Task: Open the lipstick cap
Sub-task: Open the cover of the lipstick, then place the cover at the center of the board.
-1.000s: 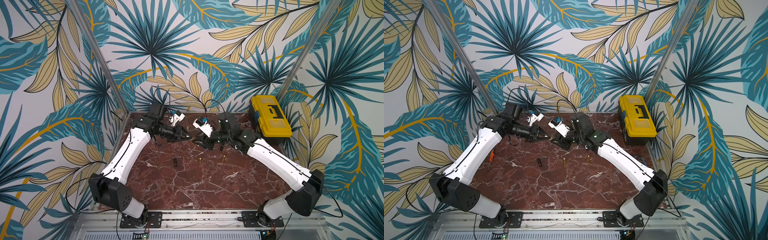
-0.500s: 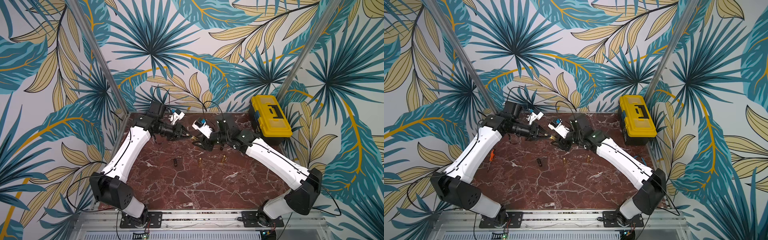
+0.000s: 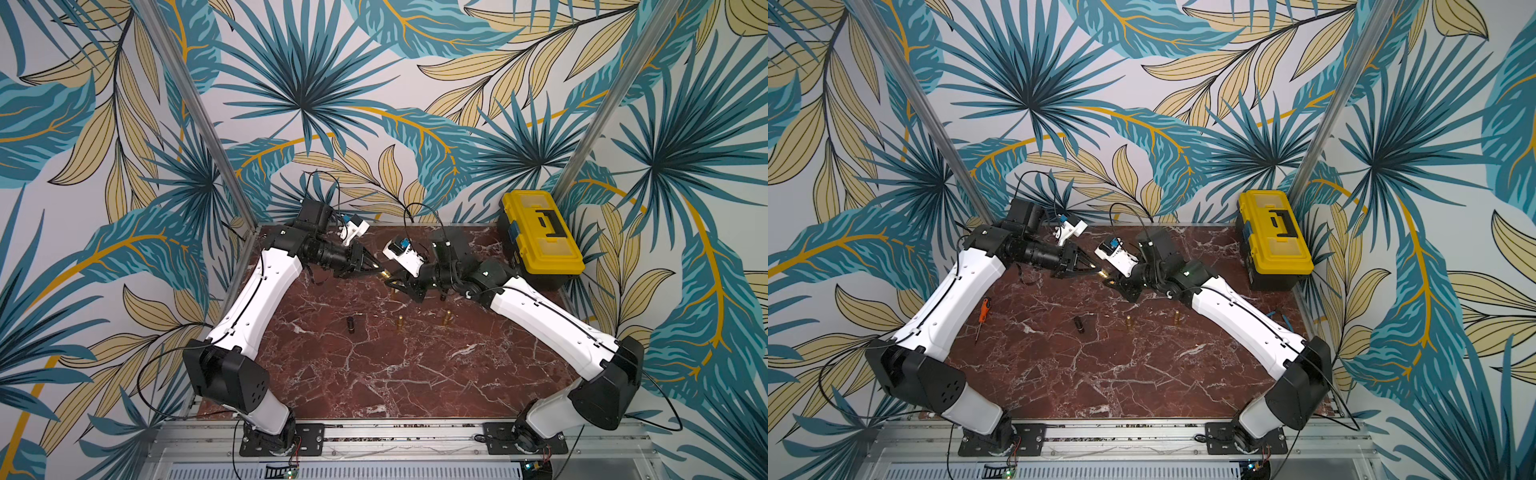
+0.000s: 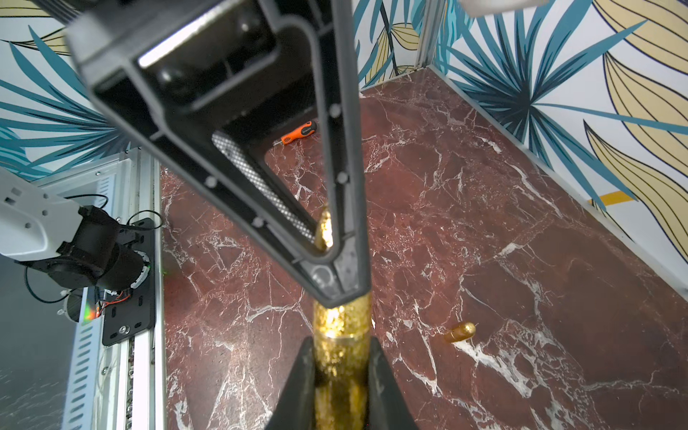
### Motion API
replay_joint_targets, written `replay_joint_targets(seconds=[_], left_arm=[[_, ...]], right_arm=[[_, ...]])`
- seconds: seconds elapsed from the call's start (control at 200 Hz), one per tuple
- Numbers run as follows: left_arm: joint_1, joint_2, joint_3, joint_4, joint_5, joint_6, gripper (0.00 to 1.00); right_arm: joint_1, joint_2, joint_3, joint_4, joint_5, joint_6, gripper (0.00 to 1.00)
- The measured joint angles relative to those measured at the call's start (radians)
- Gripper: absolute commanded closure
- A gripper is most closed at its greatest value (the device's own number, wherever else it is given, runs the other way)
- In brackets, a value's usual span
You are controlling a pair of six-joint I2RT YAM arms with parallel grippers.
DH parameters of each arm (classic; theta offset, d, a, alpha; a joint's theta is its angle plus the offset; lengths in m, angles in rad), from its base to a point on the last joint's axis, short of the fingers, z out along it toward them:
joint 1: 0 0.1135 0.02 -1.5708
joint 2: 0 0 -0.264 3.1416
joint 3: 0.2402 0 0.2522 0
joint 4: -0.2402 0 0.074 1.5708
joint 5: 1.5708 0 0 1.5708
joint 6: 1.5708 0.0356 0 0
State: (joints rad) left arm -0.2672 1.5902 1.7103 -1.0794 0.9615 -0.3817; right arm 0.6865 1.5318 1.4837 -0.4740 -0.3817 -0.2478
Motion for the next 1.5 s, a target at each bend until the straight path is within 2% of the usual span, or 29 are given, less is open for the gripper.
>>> replay_joint_targets(seconds=[0.18, 0.456, 0.561, 0.766, 0.926, 1.077, 1.497], left_arm=[[0.023, 0.036, 0.080, -0.048, 0.005, 0.018, 1.00], [0.110, 0.088, 0.216, -0.055, -0.058, 0.053, 1.00], [0.110, 0.102, 0.238, -0.071, -0.165, 0.084, 1.00], [0.083, 0.229, 0.233, -0.090, -0.572, 0.126, 1.00], [0.077, 0.358, 0.196, -0.085, -0.779, 0.131, 1.00], [0.077, 0.409, 0.145, -0.057, -0.871, 0.130, 1.00], [0.088, 0.504, 0.065, 0.077, -0.964, 0.131, 1.00]], right_arm=[[0.003, -0.002, -0.012, 0.062, 0.027, 0.001, 1.00], [0.002, -0.022, -0.094, -0.049, 0.116, 0.000, 1.00], [0.002, -0.036, -0.116, -0.051, 0.135, 0.008, 1.00], [0.002, -0.064, -0.126, 0.014, 0.126, 0.071, 1.00], [0.002, -0.092, -0.134, 0.070, 0.114, 0.113, 1.00], [0.002, -0.106, -0.140, 0.082, 0.115, 0.124, 1.00], [0.002, -0.106, -0.160, 0.084, 0.124, 0.139, 1.00]])
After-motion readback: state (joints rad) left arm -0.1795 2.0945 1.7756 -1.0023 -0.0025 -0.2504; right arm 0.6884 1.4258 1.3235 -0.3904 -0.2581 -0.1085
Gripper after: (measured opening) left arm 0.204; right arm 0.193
